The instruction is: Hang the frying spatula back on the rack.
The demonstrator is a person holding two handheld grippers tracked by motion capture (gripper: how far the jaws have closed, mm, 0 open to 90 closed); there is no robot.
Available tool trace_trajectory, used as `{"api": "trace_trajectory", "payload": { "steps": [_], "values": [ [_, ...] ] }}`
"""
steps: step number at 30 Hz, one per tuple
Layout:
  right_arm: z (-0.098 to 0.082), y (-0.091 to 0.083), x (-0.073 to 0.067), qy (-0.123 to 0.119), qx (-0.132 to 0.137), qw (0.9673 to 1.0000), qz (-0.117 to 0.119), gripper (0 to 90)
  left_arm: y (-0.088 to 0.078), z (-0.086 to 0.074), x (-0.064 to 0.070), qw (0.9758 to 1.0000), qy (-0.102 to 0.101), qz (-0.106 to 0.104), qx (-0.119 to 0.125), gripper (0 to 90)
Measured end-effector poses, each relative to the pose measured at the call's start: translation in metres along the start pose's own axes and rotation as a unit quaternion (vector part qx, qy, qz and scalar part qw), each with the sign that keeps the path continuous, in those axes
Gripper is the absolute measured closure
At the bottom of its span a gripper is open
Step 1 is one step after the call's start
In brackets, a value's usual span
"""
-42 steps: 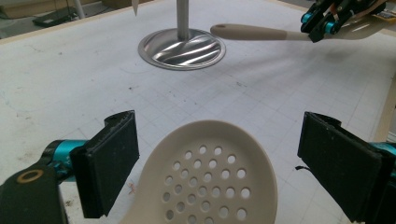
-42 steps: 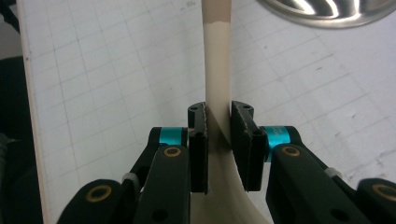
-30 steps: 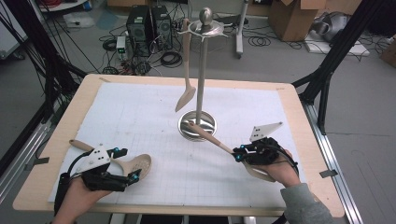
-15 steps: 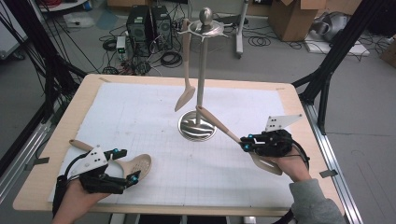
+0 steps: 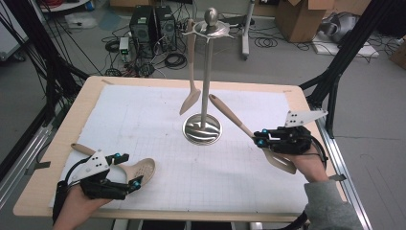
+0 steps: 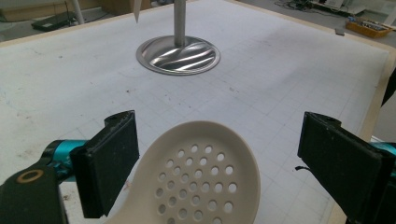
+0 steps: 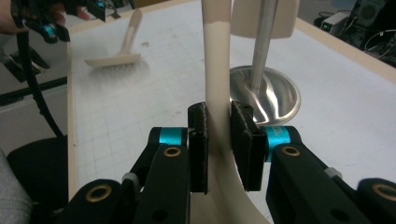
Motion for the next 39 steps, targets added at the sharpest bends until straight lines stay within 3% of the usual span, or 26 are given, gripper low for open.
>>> {"api": "trace_trajectory", "payload": {
  "steps": [10, 39],
  "values": [
    [0.017, -0.019, 0.003, 0.007, 0.03, 0.9995, -0.011, 77.8, -0.002, -0.003, -0.001, 1.0, -0.004, 0.003, -0.002, 12.8],
    [0.056, -0.043, 0.006, 0.009, 0.082, 0.996, -0.035, 77.8, -0.017, -0.011, -0.003, 0.9998, -0.011, 0.018, -0.005, 12.8]
  ]
}}
Point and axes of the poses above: each handheld gripper's, and its own axes: y roughly forward along the jaws, z roughly out of its top, x roughly to its right, the point moved 2 cm from there along y, roughly forward along the jaws, and after that the axes turned 4 degrees about y, right-handed, at the moved point
